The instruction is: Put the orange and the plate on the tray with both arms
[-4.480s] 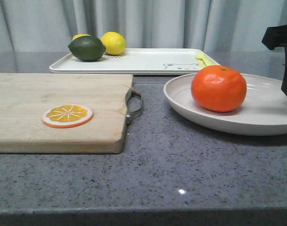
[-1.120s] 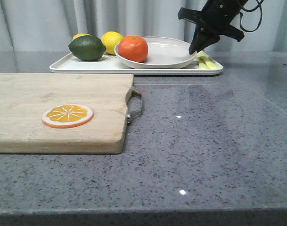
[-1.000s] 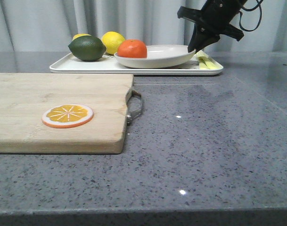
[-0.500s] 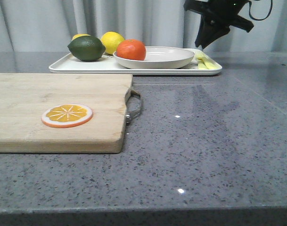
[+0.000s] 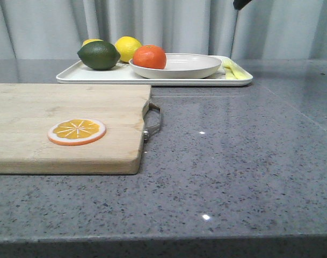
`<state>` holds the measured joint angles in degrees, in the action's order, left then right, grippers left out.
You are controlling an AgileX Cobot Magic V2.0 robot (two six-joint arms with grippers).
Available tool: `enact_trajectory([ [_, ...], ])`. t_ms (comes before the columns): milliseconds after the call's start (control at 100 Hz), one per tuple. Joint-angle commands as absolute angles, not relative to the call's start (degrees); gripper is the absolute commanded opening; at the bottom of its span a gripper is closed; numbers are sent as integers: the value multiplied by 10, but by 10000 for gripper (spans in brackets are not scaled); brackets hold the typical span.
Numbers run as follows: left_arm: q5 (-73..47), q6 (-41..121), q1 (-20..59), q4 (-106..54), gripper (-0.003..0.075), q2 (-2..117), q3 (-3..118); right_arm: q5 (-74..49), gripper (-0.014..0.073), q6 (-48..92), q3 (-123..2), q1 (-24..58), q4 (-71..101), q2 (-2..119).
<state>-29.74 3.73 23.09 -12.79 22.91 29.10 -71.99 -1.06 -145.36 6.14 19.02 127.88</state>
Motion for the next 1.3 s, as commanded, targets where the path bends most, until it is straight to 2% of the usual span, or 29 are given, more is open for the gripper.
enact_trajectory([
  [0, -251, 34, 230, -132, -19, 235, 305, -766, -68, -5, -1440, 58, 198, 1202],
  [420, -251, 34, 230, -132, -19, 235, 305, -752, -68, 53, -1172, 68, 198, 1001],
  [870, -237, 34, 230, -132, -19, 235, 305, -641, -68, 53, -928, 69, 187, 788],
  [1290, -231, 34, 230, -132, -19, 235, 305, -489, -68, 87, -666, 69, 158, 550],
])
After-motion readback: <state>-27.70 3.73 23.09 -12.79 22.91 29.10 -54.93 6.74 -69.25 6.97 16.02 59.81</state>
